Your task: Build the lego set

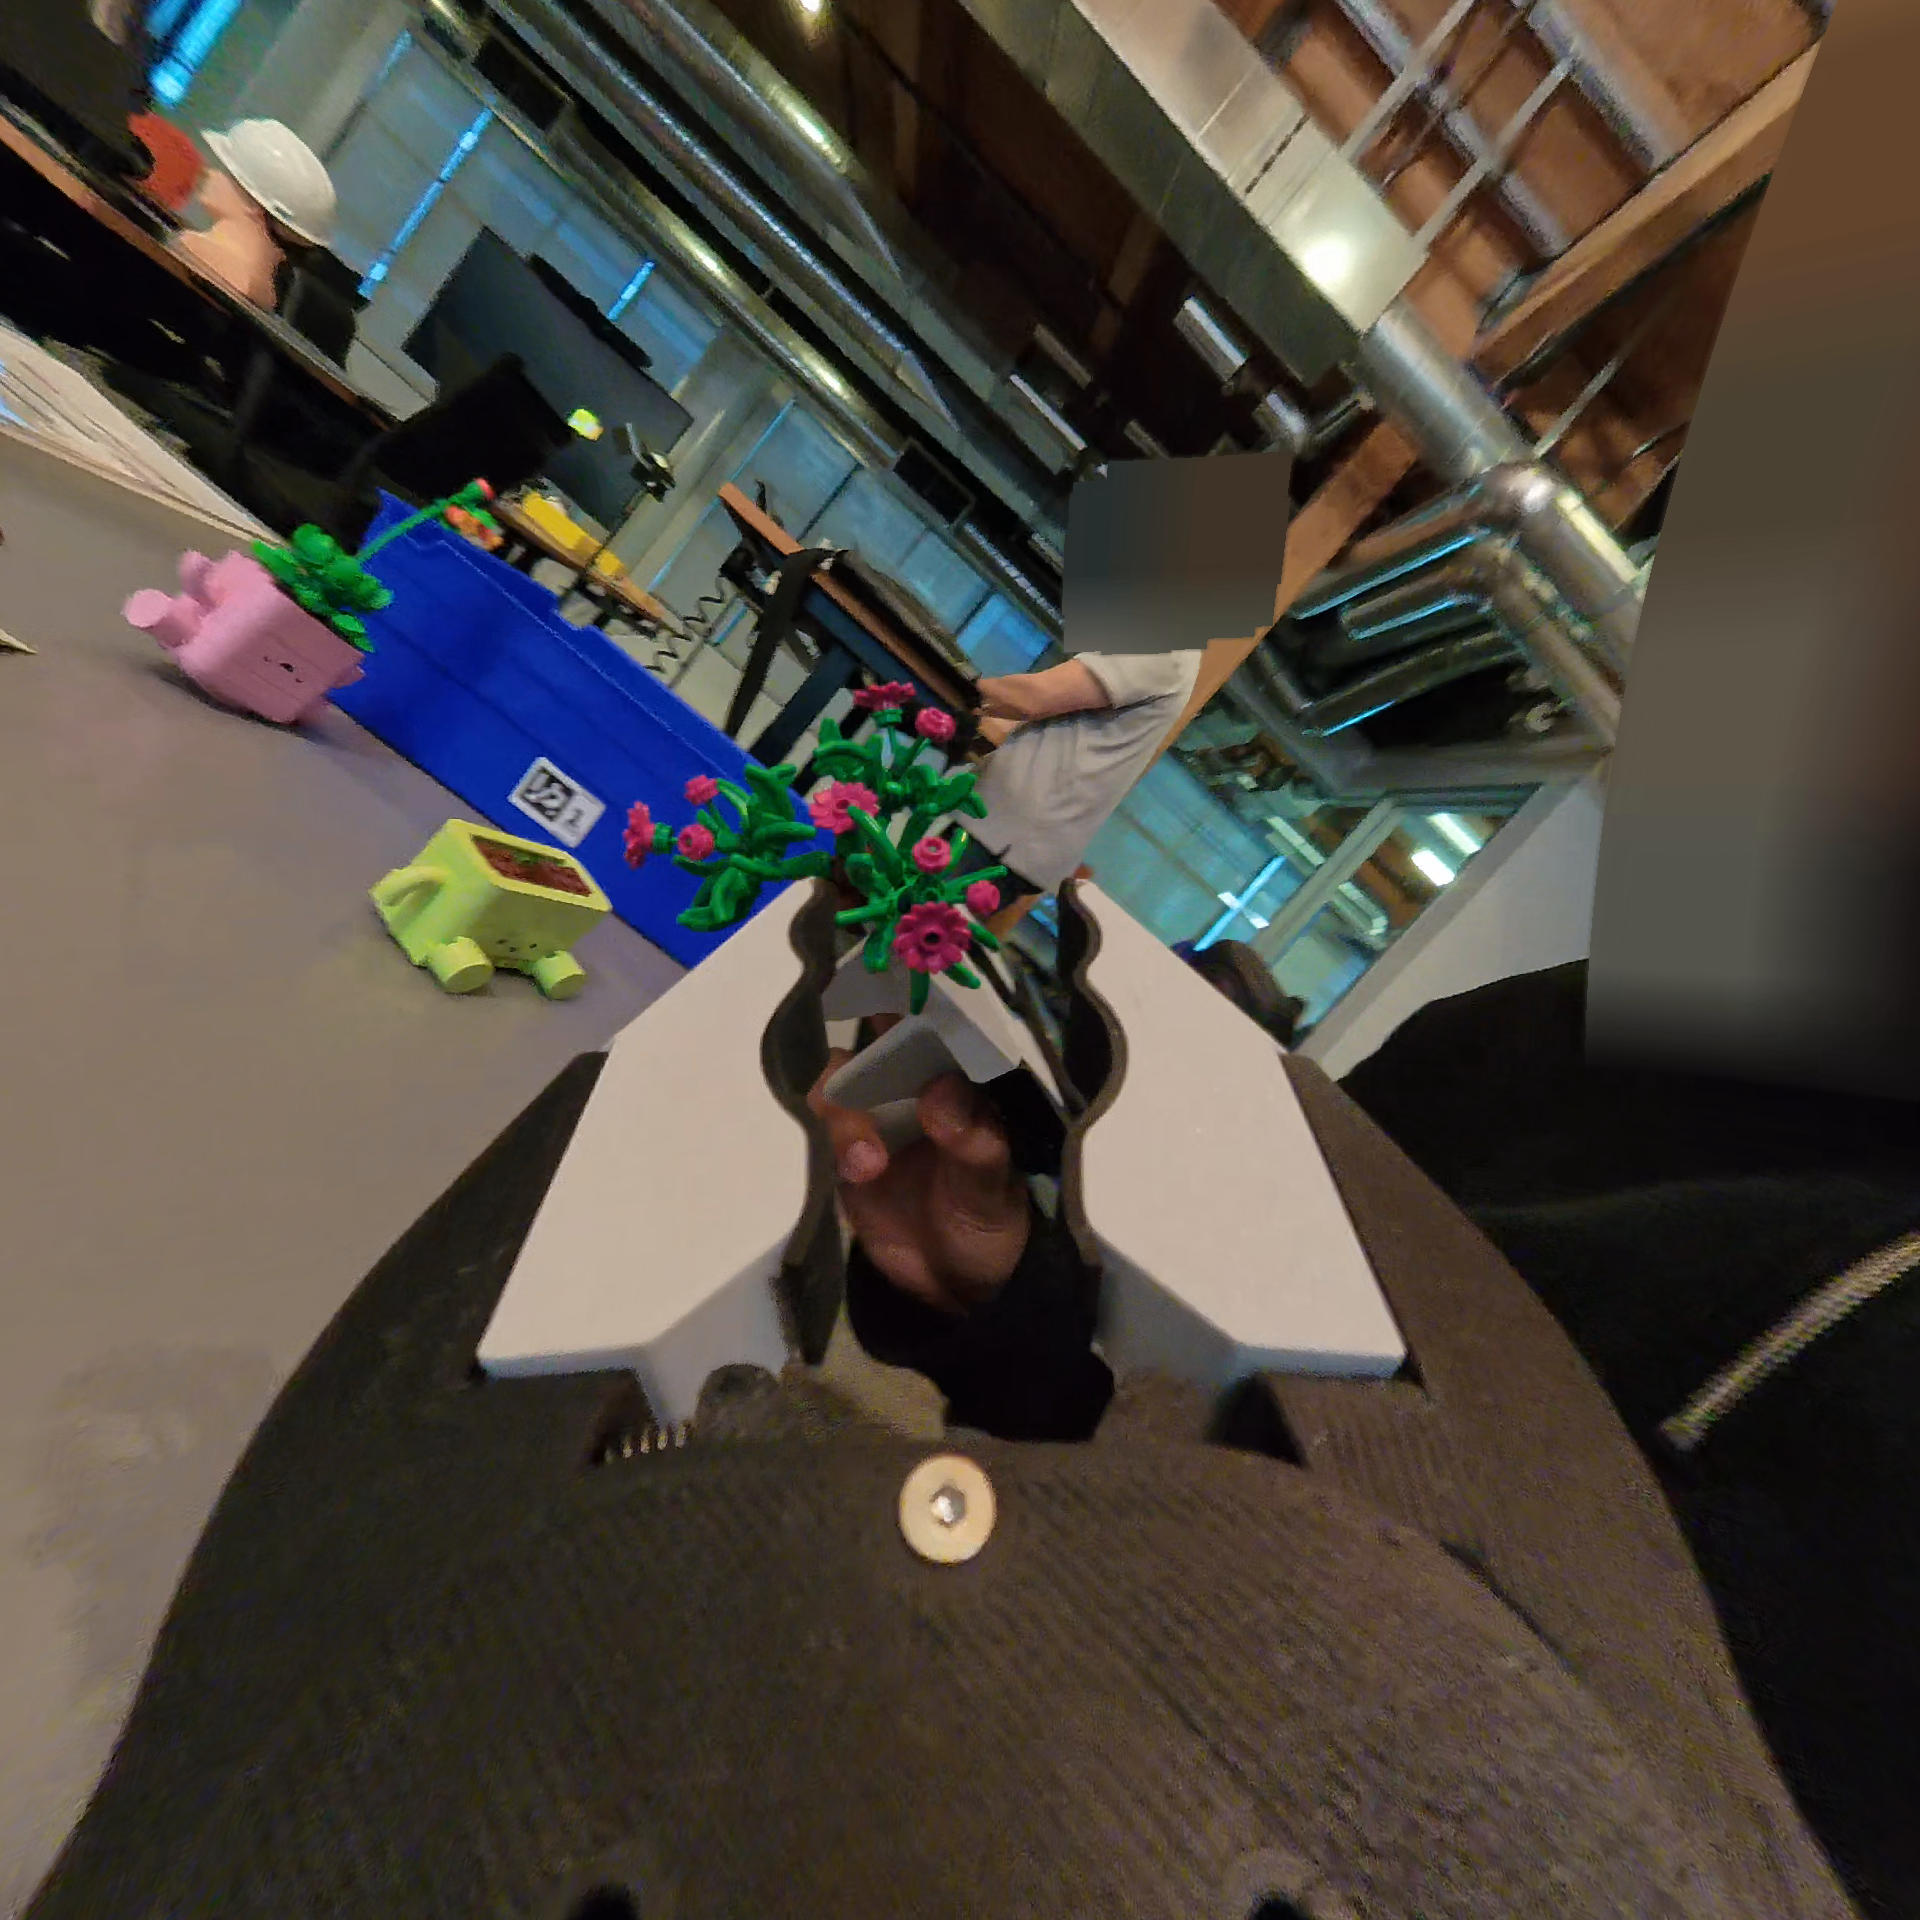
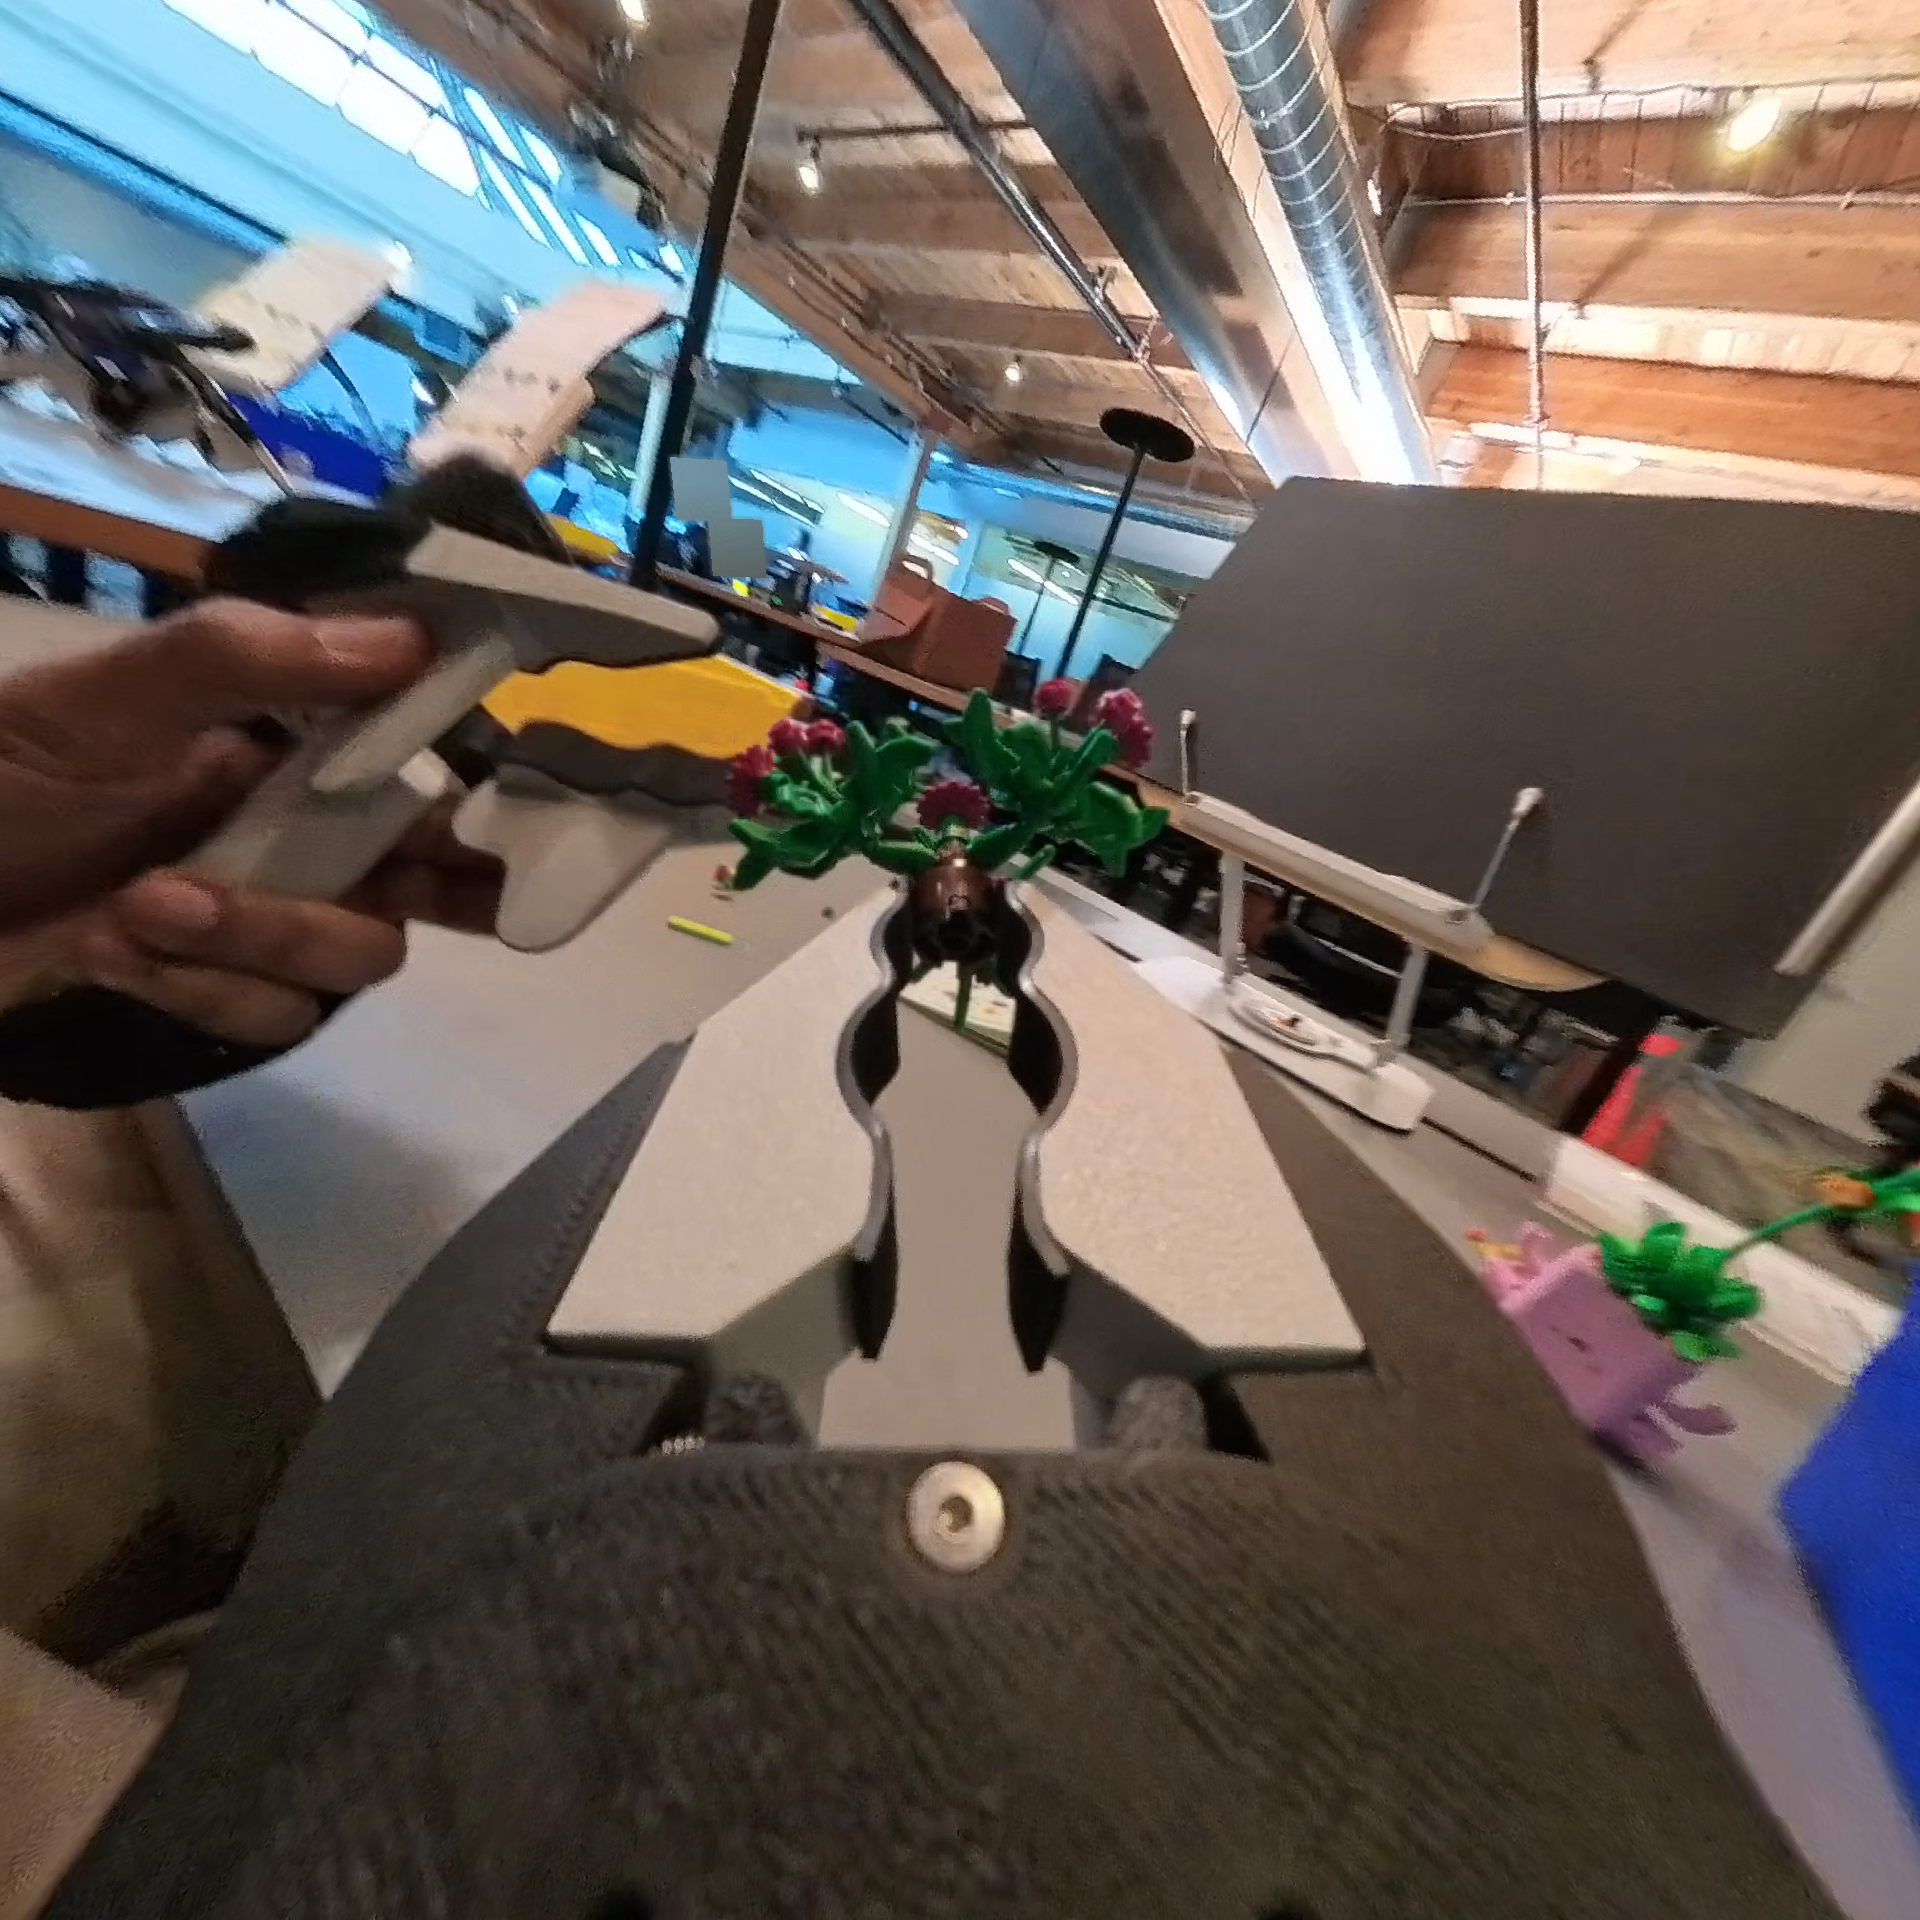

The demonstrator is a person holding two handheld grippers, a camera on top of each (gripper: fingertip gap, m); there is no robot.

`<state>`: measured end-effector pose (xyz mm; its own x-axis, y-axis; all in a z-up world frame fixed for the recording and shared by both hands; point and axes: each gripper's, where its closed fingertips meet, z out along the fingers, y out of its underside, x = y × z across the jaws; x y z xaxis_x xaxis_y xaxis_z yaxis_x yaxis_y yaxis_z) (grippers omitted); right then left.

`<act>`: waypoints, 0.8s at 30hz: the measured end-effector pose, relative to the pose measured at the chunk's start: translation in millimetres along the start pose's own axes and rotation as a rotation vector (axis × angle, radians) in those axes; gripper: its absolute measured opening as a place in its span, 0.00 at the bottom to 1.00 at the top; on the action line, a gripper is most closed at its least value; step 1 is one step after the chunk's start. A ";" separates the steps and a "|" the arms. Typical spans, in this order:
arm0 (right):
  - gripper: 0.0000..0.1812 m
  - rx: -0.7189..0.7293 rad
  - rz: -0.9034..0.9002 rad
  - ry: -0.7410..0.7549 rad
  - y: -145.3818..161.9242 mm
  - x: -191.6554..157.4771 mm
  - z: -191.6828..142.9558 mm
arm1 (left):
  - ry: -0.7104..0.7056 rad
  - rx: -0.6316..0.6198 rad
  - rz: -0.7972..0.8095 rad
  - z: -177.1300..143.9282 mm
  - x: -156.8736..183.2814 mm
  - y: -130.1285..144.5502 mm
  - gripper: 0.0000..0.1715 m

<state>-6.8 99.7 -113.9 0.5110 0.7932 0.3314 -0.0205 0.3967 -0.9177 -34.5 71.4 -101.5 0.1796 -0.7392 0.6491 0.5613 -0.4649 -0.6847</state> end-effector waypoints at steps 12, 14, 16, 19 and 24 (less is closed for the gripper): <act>0.08 -0.071 -0.122 0.031 7.1 -4.1 3.2 | -0.104 -0.072 0.176 -0.8 -3.5 5.3 0.11; 0.08 -0.079 -0.100 0.038 8.3 -1.6 3.0 | -0.122 -0.070 0.245 -2.2 -1.2 2.8 0.14; 0.07 -0.086 -0.062 0.036 9.9 0.1 3.0 | -0.156 -0.103 0.354 -2.1 -0.5 4.1 0.16; 0.07 -0.113 -0.010 0.018 13.4 0.0 3.7 | -0.217 -0.186 0.548 -0.6 -0.5 10.2 0.18; 0.07 -0.162 0.038 -0.022 21.2 -5.9 5.8 | -0.297 -0.282 0.753 2.7 -5.3 22.0 0.18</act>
<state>-15.3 106.1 -134.1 0.4938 0.8166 0.2989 0.1000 0.2882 -0.9523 -21.0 66.4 -119.1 0.6502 -0.7595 0.0213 -0.0077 -0.0346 -0.9994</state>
